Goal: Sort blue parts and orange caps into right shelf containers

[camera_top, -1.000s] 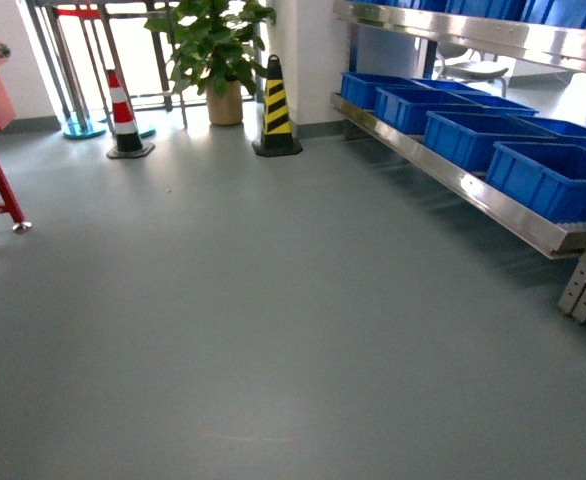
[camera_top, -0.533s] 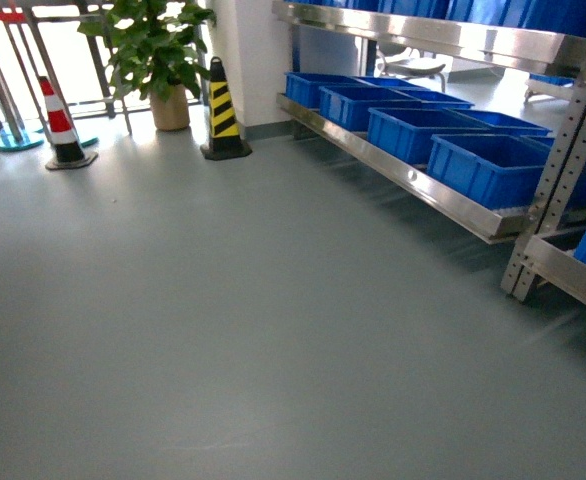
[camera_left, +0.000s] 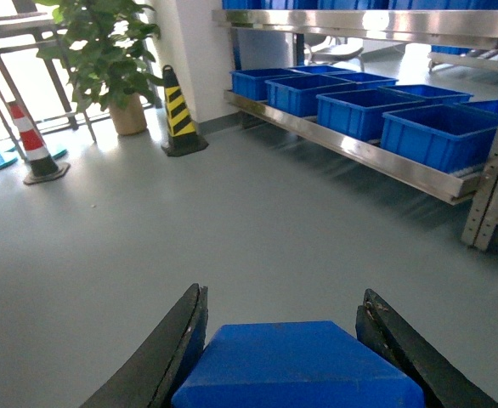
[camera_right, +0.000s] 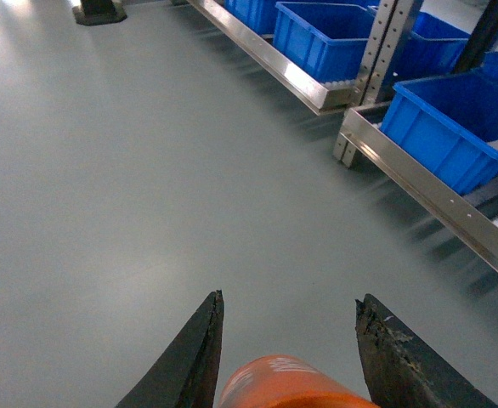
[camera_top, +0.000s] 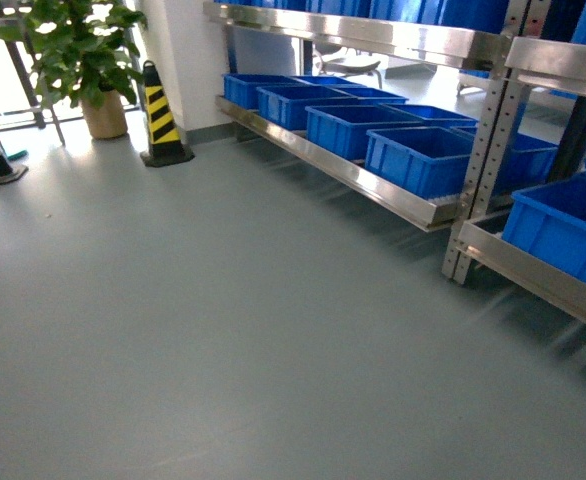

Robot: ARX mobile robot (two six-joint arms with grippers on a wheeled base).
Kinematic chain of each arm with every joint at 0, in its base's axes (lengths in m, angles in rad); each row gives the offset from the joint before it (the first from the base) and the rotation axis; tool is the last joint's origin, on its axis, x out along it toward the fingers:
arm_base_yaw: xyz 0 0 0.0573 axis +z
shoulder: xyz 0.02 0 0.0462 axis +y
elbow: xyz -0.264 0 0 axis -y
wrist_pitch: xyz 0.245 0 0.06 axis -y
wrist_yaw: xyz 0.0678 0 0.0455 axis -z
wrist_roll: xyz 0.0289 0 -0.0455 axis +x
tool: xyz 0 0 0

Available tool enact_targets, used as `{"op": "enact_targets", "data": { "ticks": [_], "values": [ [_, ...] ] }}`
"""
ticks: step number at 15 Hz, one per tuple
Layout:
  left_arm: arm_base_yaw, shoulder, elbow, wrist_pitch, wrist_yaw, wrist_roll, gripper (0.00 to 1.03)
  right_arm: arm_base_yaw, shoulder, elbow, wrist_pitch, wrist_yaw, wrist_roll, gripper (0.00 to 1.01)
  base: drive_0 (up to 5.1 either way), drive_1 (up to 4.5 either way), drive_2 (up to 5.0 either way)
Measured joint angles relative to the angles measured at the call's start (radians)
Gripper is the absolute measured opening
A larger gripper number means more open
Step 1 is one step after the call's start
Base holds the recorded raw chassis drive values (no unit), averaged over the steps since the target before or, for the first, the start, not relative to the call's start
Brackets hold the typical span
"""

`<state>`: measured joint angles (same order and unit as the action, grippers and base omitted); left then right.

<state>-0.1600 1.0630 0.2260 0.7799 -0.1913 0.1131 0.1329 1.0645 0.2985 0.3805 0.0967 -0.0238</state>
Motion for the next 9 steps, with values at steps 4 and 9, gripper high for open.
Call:
{"op": "enact_targets", "data": {
  "ticks": [4, 9],
  "values": [
    [0.000, 0.000, 0.000, -0.001, 0.000, 0.000, 0.44, 0.000, 0.000, 0.000, 0.000, 0.000, 0.000, 0.42, -1.6, -1.59, -1.6],
    [0.000, 0.000, 0.000, 0.000, 0.000, 0.000, 0.44, 0.000, 0.000, 0.000, 0.000, 0.000, 0.000, 0.42, -1.6, -1.65, -1.6]
  ]
}}
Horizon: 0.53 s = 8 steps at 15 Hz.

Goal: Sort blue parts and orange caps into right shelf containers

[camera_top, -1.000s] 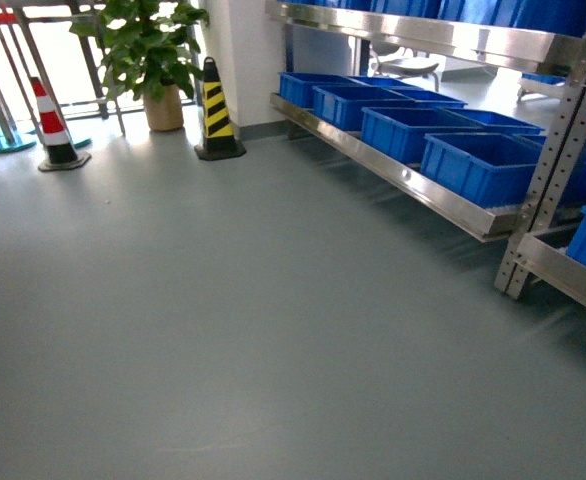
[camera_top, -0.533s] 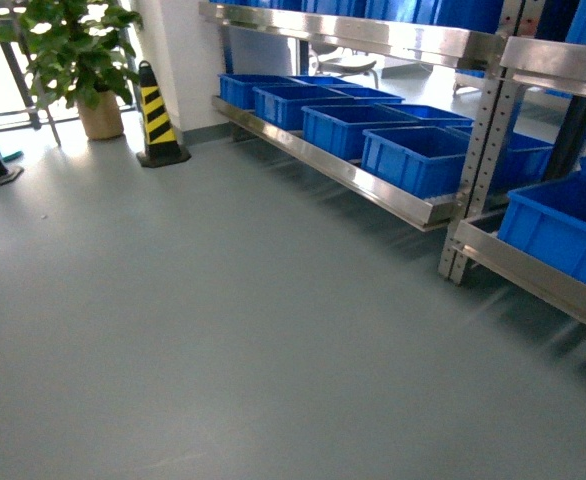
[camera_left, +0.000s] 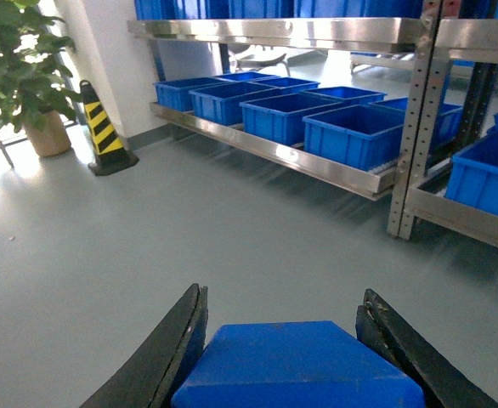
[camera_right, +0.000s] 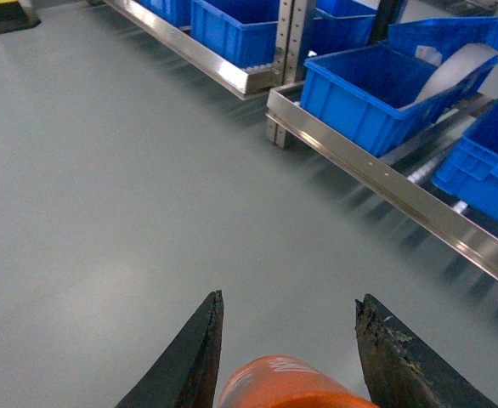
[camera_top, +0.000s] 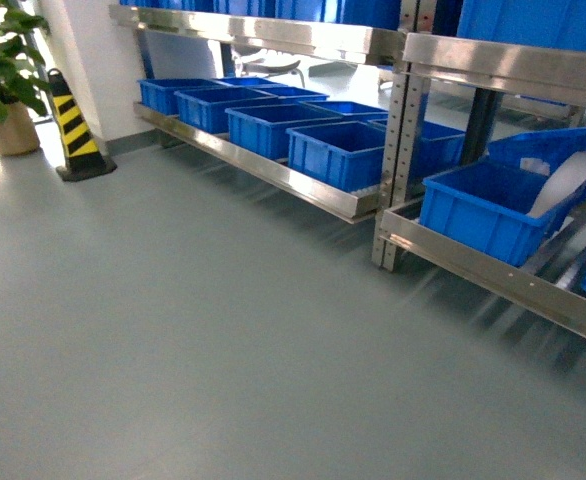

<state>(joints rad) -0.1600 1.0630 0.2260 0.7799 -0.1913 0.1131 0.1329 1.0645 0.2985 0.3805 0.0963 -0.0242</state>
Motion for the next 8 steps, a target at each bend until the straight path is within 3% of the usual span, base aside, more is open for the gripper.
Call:
{"op": "enact_targets", "data": {
  "ticks": [8],
  "values": [
    [0.000, 0.000, 0.000, 0.000, 0.000, 0.000, 0.44, -0.001, 0.000, 0.000, 0.000, 0.000, 0.000, 0.42, -1.6, -1.62, -1.6]
  ]
}}
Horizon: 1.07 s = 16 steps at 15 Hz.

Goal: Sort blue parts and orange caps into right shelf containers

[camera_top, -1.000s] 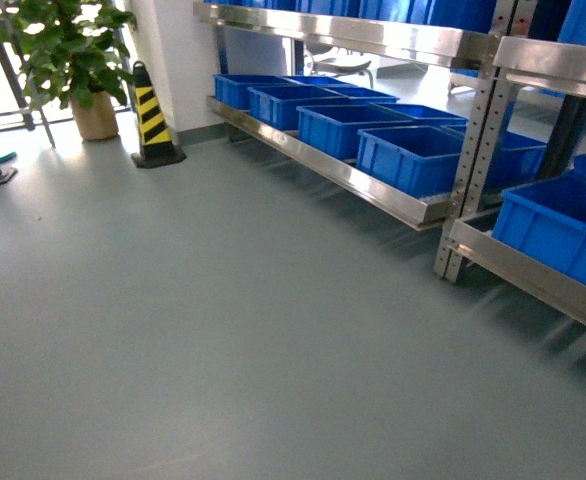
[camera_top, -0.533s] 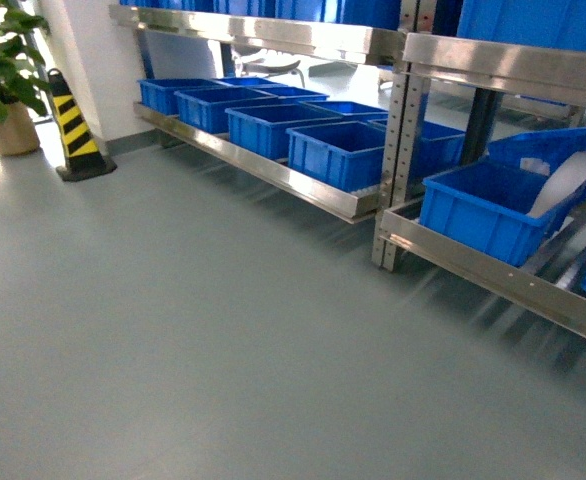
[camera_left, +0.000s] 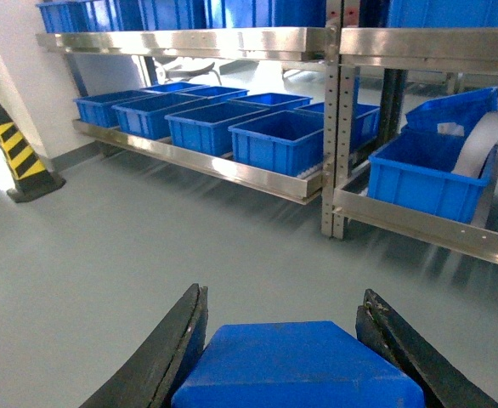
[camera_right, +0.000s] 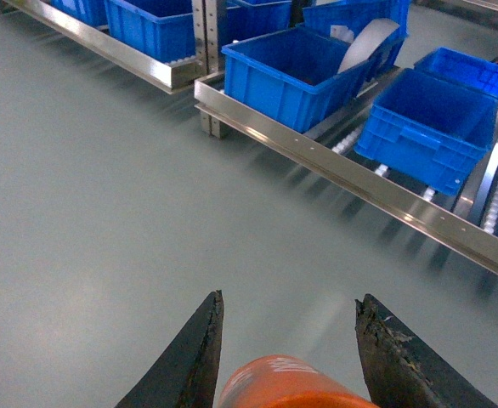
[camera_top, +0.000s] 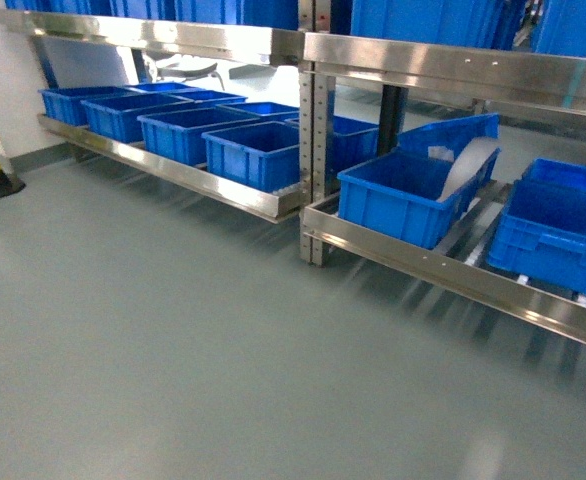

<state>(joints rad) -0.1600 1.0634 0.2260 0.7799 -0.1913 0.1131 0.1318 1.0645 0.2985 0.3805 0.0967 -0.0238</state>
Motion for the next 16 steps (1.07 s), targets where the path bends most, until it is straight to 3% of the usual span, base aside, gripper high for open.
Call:
{"op": "enact_targets", "data": {
  "ticks": [16],
  "values": [
    [0.000, 0.000, 0.000, 0.000, 0.000, 0.000, 0.44, 0.000, 0.000, 0.000, 0.000, 0.000, 0.000, 0.42, -1.6, -1.59, -1.6]
  ]
}}
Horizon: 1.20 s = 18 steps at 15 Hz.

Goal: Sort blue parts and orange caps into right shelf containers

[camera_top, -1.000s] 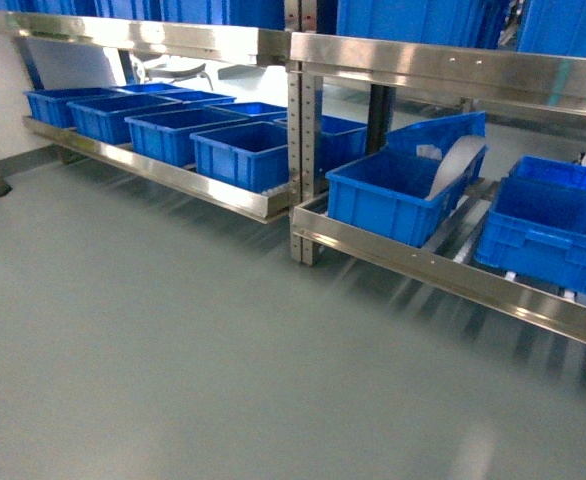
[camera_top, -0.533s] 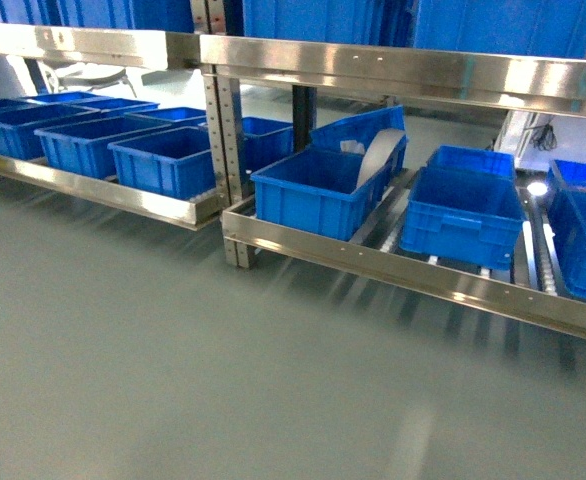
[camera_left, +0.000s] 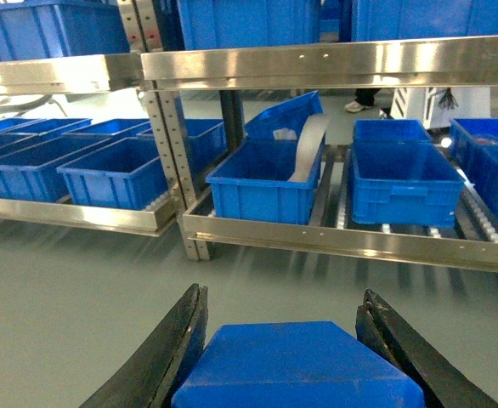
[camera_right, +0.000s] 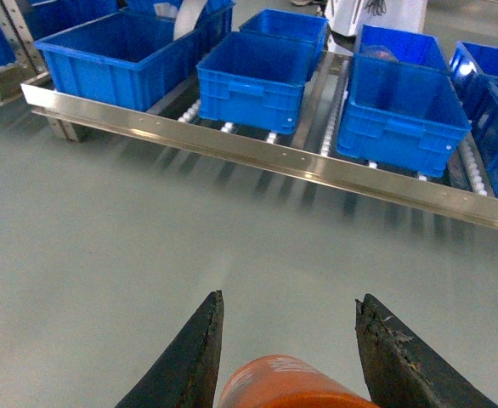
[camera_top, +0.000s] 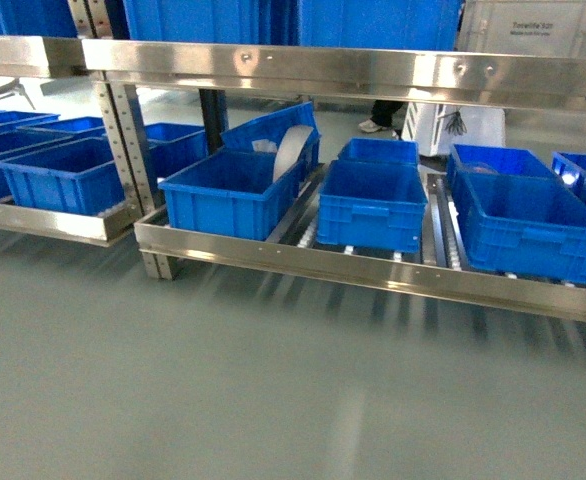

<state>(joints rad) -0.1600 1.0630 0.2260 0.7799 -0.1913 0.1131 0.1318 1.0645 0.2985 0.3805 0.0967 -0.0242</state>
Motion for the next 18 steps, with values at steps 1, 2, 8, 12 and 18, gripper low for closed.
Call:
{"op": "enact_targets", "data": {
  "ticks": [1, 2, 8, 12, 18],
  "values": [
    [0.000, 0.000, 0.000, 0.000, 0.000, 0.000, 0.44, 0.000, 0.000, 0.000, 0.000, 0.000, 0.000, 0.42, -1.7, -1.75, -1.7],
    [0.000, 0.000, 0.000, 0.000, 0.000, 0.000, 0.44, 0.000, 0.000, 0.000, 0.000, 0.000, 0.000, 0.42, -1.6, -1.60, -1.6],
    [0.000, 0.000, 0.000, 0.000, 0.000, 0.000, 0.44, 0.000, 0.000, 0.000, 0.000, 0.000, 0.000, 0.42, -1.6, -1.62, -1.6],
    [-0.002, 0.000, 0.000, -0.001, 0.003, 0.000, 0.44, -0.001, -0.002, 0.000, 0.000, 0.002, 0.000, 0.42, -0.2, -0.20, -0.2],
    [-0.001, 0.000, 0.000, 0.000, 0.000, 0.000, 0.44, -0.001, -0.002, 0.000, 0.000, 0.000, 0.000, 0.42, 0.0, 0.00, 0.0]
  ]
}}
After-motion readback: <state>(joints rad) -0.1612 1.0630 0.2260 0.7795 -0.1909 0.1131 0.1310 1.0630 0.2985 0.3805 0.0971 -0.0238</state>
